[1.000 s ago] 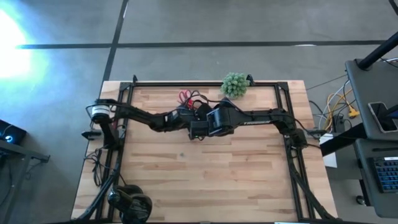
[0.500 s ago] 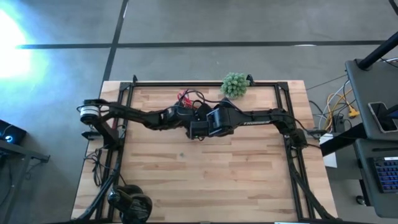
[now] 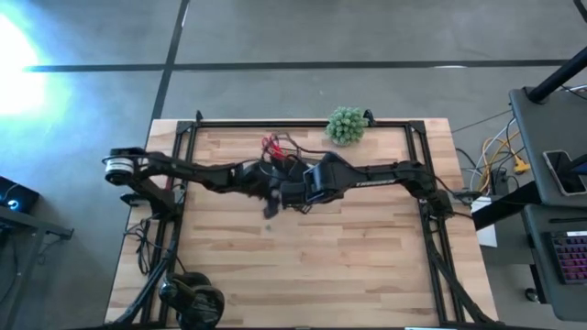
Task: Pick and place office supplies into organizer
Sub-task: Put the bottom blue binder clip into the desk organizer
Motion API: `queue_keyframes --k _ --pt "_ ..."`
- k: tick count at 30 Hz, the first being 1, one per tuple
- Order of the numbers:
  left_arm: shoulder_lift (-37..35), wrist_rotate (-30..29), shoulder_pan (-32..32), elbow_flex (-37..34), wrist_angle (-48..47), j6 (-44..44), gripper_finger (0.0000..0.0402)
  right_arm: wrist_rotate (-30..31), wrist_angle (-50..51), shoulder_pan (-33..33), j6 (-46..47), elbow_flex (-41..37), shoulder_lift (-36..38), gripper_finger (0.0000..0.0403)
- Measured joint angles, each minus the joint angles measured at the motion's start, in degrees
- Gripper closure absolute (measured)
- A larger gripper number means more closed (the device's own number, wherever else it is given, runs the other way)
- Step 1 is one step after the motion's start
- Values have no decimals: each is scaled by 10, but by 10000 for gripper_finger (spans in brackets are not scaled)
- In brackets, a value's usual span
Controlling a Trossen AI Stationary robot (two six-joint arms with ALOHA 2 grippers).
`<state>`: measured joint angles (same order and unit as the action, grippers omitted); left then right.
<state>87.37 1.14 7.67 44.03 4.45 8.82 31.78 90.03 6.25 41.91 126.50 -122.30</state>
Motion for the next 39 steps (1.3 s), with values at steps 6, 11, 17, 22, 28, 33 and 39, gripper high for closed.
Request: queue_keyframes --k 6,11,17,22,28,33,39 --pt "29 88 -28 -44 20 -95 220 -7 -1 2 -10 -53 10 216" --pt "59 78 -5 -45 90 -154 248 -7 0 3 8 -88 46 216" --pt "77 94 27 -37 112 -162 277 0 -7 5 67 -127 99 216" --pt "98 103 31 -24 116 -233 281 13 -7 9 99 -173 137 216" --pt "145 102 48 14 109 -257 281 13 -9 11 125 -222 159 216" --pt "178 102 62 44 109 -270 281 8 -10 15 126 -241 161 216" --pt "189 112 75 69 63 -297 282 7 -13 17 123 -248 161 216"
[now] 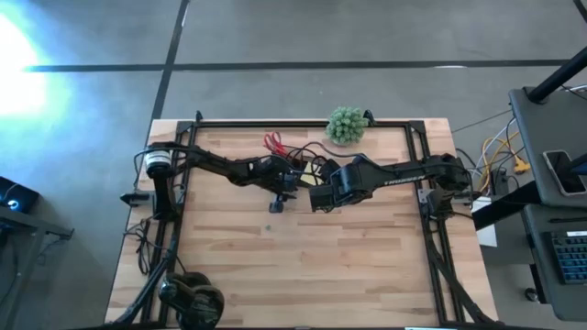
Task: Pick and place office supplies into organizer
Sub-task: Put the bottom blue binder clip into the desk organizer
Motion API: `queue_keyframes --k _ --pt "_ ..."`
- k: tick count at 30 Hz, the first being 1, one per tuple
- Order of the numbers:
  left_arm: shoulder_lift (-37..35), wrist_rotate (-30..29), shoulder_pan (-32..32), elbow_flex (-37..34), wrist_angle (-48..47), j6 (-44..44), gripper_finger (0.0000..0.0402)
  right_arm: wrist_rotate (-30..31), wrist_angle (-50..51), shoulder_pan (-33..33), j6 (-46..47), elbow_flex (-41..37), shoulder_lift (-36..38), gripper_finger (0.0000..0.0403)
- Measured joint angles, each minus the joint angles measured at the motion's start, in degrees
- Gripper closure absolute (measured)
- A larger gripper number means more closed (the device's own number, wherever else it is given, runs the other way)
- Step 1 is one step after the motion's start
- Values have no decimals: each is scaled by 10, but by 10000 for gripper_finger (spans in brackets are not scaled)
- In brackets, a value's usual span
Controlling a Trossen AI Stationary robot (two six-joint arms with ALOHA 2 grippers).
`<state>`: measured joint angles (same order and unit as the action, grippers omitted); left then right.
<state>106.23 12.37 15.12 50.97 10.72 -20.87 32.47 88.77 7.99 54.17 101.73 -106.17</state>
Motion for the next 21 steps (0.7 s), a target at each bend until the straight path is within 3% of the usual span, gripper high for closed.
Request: queue_keyframes --k 6,21 --pt "1 19 5 4 -37 -45 282 6 -1 0 -2 -2 0 216" --pt "3 49 5 2 -67 -36 282 11 -7 0 -3 -3 0 216"
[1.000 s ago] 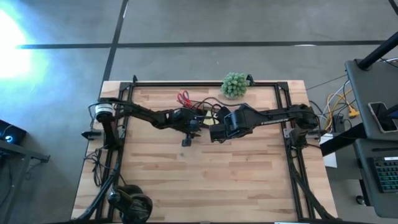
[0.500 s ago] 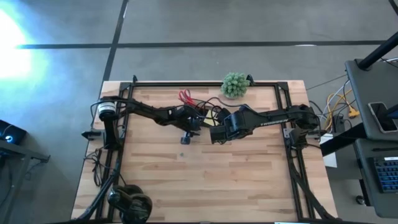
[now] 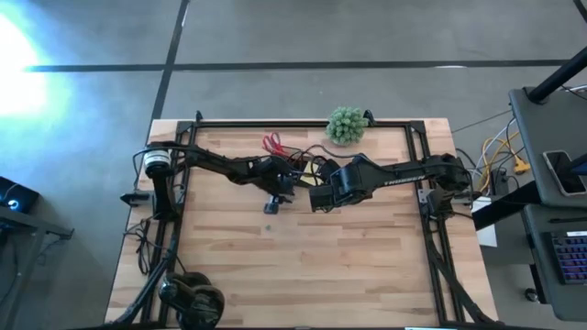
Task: Pick and place office supplies into organizer
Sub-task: Put the bottom blue binder clip into the desk organizer
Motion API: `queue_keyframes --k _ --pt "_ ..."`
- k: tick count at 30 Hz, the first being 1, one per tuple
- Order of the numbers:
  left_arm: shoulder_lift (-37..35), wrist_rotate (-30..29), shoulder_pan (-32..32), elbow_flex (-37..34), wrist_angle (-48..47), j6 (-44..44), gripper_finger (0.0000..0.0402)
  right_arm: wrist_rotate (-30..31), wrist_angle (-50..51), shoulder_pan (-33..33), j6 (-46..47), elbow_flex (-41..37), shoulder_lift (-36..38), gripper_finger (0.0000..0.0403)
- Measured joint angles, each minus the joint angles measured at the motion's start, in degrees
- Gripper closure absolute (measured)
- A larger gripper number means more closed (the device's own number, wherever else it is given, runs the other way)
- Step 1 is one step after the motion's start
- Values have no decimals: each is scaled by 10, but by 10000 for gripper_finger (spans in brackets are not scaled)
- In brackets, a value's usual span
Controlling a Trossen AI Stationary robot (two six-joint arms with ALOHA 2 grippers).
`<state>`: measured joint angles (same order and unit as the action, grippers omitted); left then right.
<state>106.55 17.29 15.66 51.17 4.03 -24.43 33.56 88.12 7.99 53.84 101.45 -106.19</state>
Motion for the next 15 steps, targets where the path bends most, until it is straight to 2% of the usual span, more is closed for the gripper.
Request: queue_keyframes --k 3,10,15 --pt "1 13 0 -2 -1 6 282 1 -1 0 0 0 0 216" --pt "1 2 -1 0 0 14 282 1 -2 0 5 0 0 216" --pt "-12 -29 -9 4 -6 140 282 1 -2 0 6 0 0 216"
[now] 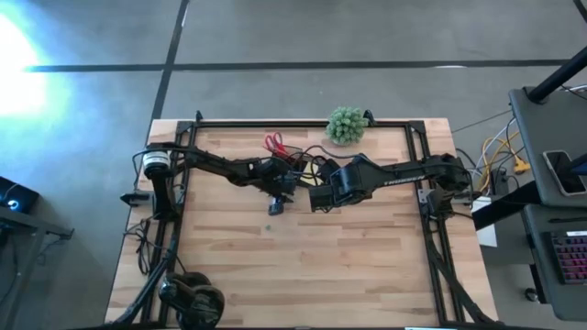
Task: Pick and place office supplies into organizer
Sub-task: Put the bottom blue binder clip into the desk organizer
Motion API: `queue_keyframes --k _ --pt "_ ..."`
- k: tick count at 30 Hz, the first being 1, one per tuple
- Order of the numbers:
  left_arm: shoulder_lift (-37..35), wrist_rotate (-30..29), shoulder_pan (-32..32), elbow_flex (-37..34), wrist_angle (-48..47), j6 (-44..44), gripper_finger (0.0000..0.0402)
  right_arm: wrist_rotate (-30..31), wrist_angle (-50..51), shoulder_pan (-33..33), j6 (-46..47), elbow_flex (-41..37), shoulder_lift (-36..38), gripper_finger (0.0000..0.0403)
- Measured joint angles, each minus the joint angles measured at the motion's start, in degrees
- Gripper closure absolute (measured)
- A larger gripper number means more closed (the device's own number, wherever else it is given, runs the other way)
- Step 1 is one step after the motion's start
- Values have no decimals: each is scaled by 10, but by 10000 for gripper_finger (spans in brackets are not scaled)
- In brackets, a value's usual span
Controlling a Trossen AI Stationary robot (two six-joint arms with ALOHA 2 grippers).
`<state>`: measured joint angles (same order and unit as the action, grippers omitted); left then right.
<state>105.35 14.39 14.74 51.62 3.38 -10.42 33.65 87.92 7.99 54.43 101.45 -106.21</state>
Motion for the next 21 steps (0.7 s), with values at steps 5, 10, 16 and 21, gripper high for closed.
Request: queue_keyframes --k 5,10,16,21 --pt "-29 -69 -18 -7 -17 41 282 9 -1 0 0 0 0 216" --pt "-38 -94 -38 -5 -61 94 282 12 -3 0 -1 0 0 216" --pt "-39 -120 -78 -7 -39 160 282 18 -3 0 -2 0 0 216" --pt "-37 -167 -79 -8 -20 160 282 20 -3 0 -3 0 0 216"
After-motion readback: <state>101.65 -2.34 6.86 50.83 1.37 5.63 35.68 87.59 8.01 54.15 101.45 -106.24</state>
